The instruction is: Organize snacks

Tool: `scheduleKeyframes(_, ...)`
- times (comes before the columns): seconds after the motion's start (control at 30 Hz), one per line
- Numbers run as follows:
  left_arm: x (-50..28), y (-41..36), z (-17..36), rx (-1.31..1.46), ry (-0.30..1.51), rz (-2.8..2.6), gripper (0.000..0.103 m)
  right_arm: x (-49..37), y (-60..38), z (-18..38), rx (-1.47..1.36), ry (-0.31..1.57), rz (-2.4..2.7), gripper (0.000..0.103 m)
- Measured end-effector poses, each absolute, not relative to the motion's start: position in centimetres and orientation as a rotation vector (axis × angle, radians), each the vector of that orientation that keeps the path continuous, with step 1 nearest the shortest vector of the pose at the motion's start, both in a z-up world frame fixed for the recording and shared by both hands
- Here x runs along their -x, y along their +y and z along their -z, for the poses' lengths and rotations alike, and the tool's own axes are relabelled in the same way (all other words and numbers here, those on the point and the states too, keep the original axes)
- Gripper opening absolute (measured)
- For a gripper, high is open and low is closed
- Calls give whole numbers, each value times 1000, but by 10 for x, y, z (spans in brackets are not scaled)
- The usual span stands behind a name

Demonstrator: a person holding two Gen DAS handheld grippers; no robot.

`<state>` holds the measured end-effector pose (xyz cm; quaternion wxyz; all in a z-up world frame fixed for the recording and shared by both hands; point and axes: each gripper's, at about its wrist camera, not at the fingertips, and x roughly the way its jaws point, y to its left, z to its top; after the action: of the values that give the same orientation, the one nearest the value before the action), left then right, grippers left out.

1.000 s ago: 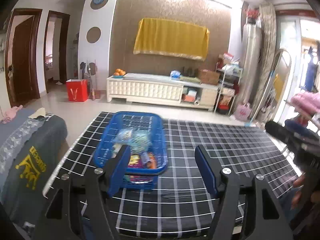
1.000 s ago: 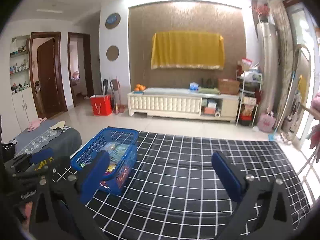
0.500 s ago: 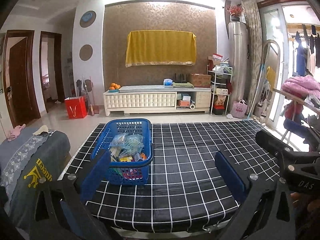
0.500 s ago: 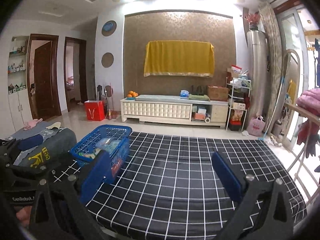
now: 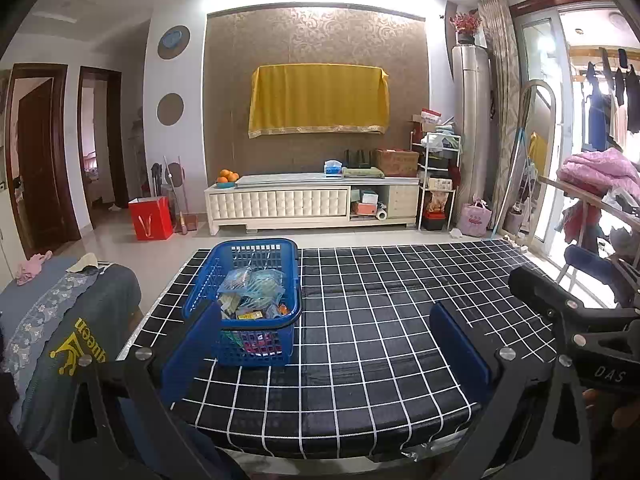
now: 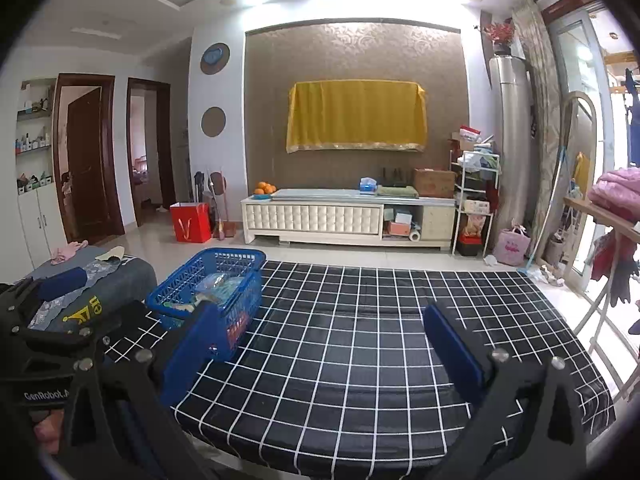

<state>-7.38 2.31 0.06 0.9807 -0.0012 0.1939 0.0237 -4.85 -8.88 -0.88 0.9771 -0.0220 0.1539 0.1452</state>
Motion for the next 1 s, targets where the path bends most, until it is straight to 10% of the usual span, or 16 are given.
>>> scheduleKeyframes(1.0, 85, 22, 1, 11, 388, -66, 103, 61, -86, 7, 47, 313, -293, 103)
